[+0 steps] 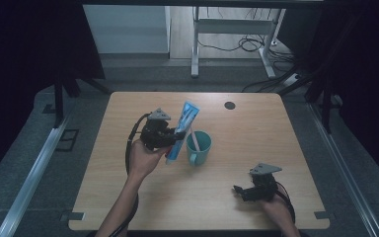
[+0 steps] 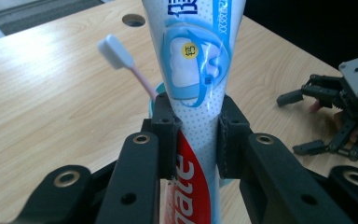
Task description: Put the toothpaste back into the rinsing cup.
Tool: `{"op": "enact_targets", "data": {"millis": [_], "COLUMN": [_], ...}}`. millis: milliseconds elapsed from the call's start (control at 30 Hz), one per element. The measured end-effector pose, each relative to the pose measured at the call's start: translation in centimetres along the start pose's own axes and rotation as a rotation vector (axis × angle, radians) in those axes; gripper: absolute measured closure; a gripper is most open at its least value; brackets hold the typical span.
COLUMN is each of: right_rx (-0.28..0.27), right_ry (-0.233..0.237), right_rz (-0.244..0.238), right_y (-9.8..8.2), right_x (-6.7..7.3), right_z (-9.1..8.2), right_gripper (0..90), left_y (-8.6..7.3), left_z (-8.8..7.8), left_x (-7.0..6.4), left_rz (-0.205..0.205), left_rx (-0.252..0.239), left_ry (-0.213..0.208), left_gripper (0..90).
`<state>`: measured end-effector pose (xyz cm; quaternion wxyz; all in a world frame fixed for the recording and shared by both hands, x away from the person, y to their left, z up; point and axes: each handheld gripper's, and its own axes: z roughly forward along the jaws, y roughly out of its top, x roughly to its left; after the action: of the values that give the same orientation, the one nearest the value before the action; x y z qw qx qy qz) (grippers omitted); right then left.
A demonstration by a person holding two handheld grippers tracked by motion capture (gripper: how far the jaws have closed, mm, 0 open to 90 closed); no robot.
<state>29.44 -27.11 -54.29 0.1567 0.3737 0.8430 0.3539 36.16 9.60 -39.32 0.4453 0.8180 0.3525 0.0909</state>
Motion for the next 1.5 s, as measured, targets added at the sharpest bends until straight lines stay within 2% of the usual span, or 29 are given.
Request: {"op": "enact_targets", "data": {"millis": [400, 833, 1500], "right_rx": [0.001, 0.002, 0.001], "right_ry": [0.000, 0.000, 0.000], "right_rz": [0.000, -0.002, -0.003], "right_y": [0.0, 0.0, 0.0], "right_x": [0.0, 0.0, 0.0], "right_z": [0.0, 0.0, 0.0], "right_gripper": [5.5, 5.5, 5.6], "left_y": [1.4, 3.0, 4.3], "left_z": [1.0, 2.5, 4.5], "left_x": [-1.0, -1.7, -1.9], "left_rz": [0.024, 0.050, 0.039], "left_rx": [-0.057, -0.083, -0.142], "left_ry": [0.014, 0.030, 0.044], "left_gripper": [73.2, 73.1, 73.1]}}
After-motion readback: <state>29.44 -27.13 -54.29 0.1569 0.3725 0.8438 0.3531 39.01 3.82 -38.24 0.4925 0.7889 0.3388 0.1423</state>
